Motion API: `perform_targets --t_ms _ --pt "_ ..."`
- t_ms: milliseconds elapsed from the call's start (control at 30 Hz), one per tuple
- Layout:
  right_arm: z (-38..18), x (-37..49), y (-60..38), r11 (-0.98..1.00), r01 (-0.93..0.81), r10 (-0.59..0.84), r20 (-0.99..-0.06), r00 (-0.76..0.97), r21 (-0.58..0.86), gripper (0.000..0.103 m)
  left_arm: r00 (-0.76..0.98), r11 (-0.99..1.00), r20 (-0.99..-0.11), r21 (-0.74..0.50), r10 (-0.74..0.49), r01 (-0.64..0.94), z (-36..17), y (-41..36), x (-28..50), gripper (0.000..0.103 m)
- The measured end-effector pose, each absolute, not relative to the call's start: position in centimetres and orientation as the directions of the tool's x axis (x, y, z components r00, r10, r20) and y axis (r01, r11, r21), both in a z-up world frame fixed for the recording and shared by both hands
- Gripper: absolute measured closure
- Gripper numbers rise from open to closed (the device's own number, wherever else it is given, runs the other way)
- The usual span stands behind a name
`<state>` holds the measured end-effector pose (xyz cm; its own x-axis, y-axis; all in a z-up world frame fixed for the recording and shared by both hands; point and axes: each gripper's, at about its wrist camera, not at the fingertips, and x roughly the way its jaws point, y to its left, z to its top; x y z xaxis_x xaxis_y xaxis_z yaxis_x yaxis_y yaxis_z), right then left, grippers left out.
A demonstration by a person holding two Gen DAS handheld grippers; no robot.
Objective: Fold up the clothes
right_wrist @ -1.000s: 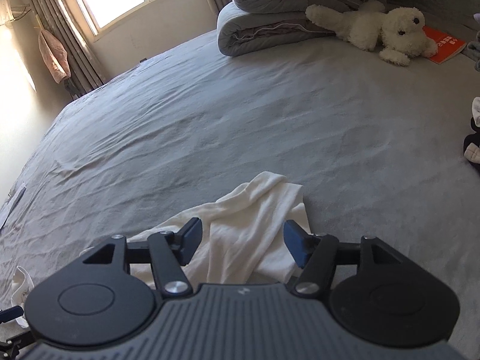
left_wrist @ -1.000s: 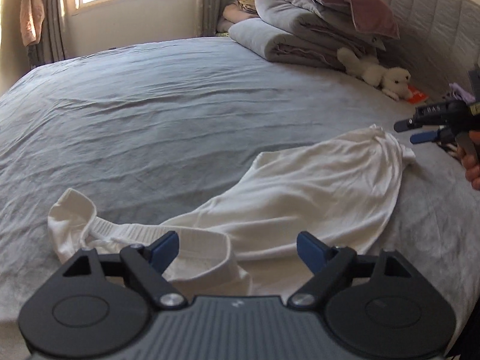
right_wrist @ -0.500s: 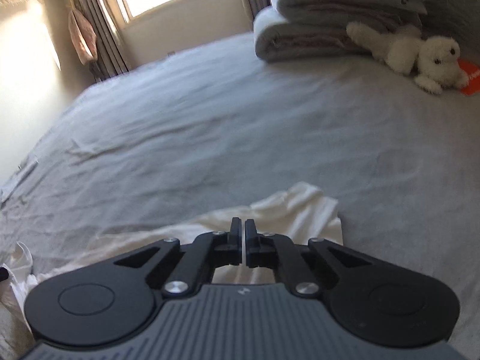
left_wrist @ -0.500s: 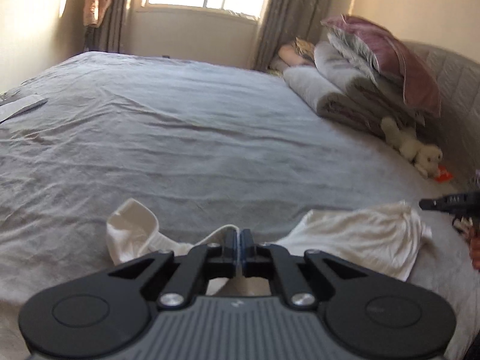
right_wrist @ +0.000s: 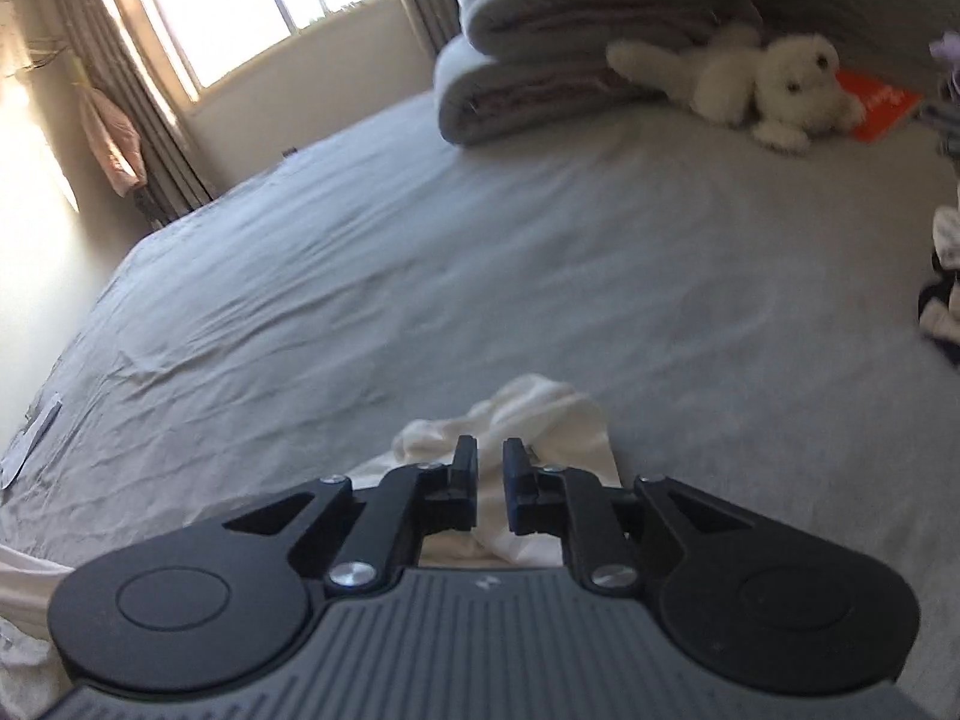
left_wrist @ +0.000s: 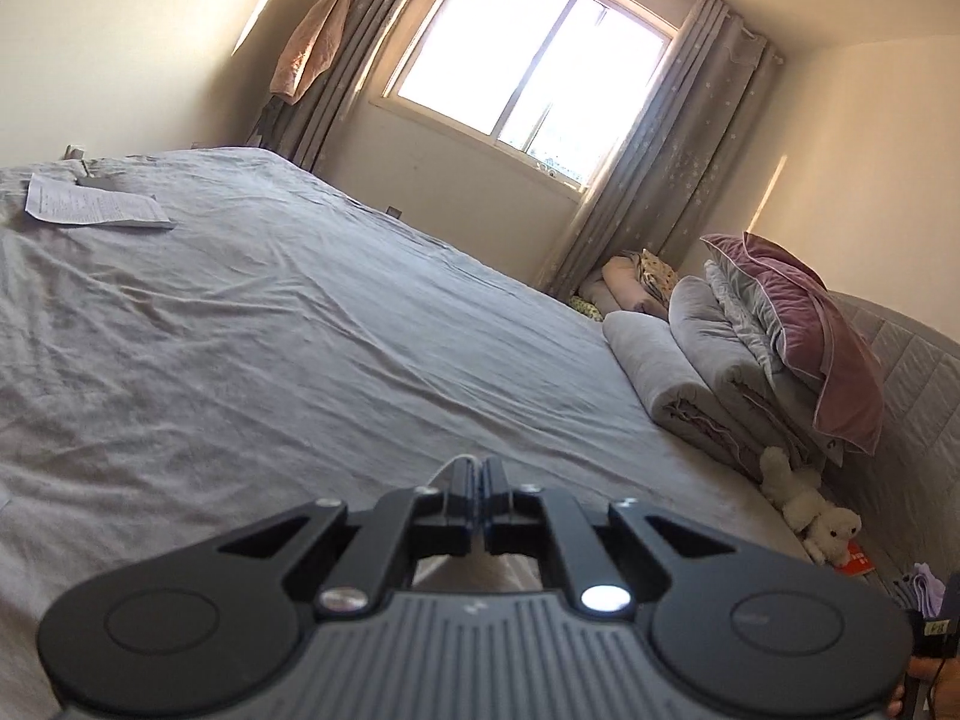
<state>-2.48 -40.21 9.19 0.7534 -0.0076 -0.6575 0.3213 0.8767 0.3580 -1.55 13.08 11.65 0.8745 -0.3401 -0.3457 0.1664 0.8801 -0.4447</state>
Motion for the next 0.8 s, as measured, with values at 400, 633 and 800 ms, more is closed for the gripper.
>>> perform_targets --t_ms 400,633,800 --pt "8.4 -1.4 -41.5 0.831 0.376 -0.009 -0.667 0.745 0.409 0.035 0.882 0.874 -0.330 -0.458 -0.335 0.161 11.6 13.7 -1.5 0.100" --pt "7.1 0.7 -42.2 0.826 0.362 0.026 -0.671 0.741 0.432 0.035 0.877 0.880 -0.339 -0.444 -0.339 0.169 11.6 13.1 -1.4 0.100" --pt "5.1 3.0 -41.9 0.860 0.365 -0.003 -0.714 0.700 0.355 0.086 0.880 0.882 -0.336 -0.440 -0.336 0.169 11.6 13.2 -1.3 0.100"
